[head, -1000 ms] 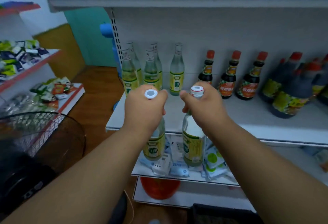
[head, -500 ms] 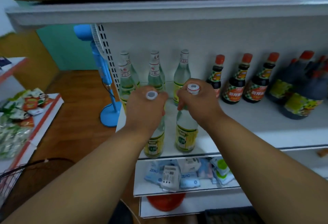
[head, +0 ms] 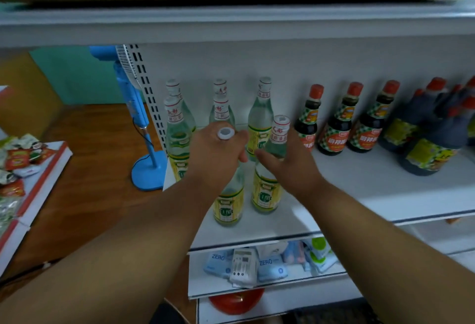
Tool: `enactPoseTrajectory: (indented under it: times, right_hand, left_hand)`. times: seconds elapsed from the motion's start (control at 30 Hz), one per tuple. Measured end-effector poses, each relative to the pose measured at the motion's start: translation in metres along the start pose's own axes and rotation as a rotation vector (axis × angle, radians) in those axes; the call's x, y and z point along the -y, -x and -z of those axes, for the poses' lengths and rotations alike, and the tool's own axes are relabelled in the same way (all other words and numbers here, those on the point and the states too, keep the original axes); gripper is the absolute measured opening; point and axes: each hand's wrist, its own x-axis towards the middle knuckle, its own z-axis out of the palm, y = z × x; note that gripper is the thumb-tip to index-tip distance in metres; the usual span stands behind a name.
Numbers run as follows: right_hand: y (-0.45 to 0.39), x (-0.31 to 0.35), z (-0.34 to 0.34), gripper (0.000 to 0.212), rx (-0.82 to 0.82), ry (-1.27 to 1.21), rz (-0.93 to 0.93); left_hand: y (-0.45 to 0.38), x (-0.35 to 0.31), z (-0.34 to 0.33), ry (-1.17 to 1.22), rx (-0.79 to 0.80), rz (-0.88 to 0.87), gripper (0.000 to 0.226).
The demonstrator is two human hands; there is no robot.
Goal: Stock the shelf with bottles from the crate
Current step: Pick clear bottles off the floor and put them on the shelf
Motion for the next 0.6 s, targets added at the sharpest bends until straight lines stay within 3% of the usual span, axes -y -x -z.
enactPoseTrajectory:
  times: [0.1, 0.27, 0.47, 0.6]
  right_hand:
    - [0.009, -0.006, -0.004, 0.040, -0.029, -0.078, -0.020]
    - [-0.010, -0.005, 0.011, 0.039, 0.123, 0.011, -0.037]
    - [-0.007, -0.026, -0.001, 0.068, -0.092, 0.115, -0.131]
    - [0.003, -0.032, -0.011, 0.072, -0.121, 0.064, -0.125]
  left_hand:
    - [-0.002, 0.001, -0.005, 0.014, -0.045, -0.024, 0.027]
    - [0.003, 0.006, -0.008, -0.024, -0.121, -0.038, 0.021]
    - [-0.001, 0.007, -0.008, -0.074, -0.148, -0.047, 0.020]
    - [-0.005, 0.009, -0.011, -0.080, -0.158, -0.065, 0.021]
